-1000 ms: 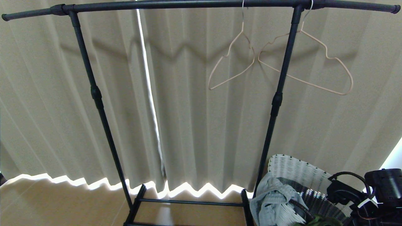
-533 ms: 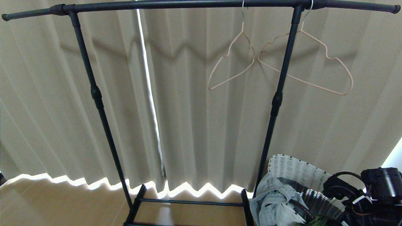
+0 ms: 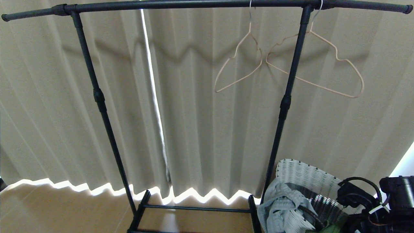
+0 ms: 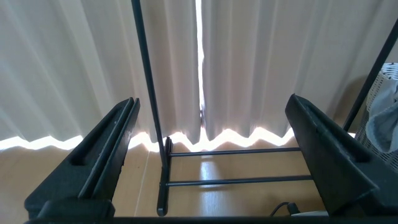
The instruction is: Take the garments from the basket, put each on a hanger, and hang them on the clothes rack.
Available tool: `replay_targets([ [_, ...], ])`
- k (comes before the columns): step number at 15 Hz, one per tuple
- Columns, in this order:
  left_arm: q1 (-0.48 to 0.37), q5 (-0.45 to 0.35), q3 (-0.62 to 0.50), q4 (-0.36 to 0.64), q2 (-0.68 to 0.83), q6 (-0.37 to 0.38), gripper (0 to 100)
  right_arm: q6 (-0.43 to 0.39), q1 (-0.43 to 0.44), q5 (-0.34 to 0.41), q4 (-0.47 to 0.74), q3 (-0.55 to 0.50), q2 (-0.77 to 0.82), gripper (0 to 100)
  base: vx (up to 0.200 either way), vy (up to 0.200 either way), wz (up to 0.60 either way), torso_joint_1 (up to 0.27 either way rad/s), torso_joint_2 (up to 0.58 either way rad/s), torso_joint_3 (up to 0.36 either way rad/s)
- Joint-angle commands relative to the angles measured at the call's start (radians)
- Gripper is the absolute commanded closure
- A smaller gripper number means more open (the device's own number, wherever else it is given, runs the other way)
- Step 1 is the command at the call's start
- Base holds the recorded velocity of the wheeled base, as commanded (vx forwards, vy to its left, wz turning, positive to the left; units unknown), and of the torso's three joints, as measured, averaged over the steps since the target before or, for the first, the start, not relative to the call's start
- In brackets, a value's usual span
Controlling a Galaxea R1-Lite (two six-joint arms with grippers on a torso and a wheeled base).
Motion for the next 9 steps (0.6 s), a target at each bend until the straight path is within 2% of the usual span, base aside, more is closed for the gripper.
replay_targets([
  [1, 0.000, 0.000, 0.000, 0.000, 0.000, 0.001, 0, 0.006, -0.001, 0.023, 0.010, 0.012, -0.170, 100, 0.000, 0.000, 0.00, 0.000, 0.00, 0.000],
  [2, 0.000, 0.000, 0.000, 0.000, 0.000, 0.004, 0, 0.060, -0.001, 0.065, 0.019, 0.017, -0.321, 100, 0.000, 0.000, 0.00, 0.000, 0.00, 0.000],
  [5, 0.000, 0.000, 0.000, 0.000, 0.002, 0.004, 0, 0.151, 0.001, 0.138, 0.008, 0.011, -0.420, 100, 0.000, 0.000, 0.00, 0.000, 0.00, 0.000],
  [6, 0.000, 0.000, 0.000, 0.000, 0.002, 0.005, 0, 0.206, 0.001, 0.172, 0.001, -0.003, -0.468, 100, 0.000, 0.000, 0.00, 0.000, 0.00, 0.000],
  [8, 0.000, 0.000, 0.000, 0.000, 0.002, 0.004, 0, 0.241, 0.001, 0.187, 0.002, -0.017, -0.506, 100, 0.000, 0.000, 0.00, 0.000, 0.00, 0.000],
  [9, 0.000, -0.002, 0.000, 0.000, 0.002, 0.002, 0, 0.247, 0.001, 0.187, 0.001, -0.020, -0.518, 100, -0.200, 0.000, 0.00, 0.002, 0.00, 0.007],
])
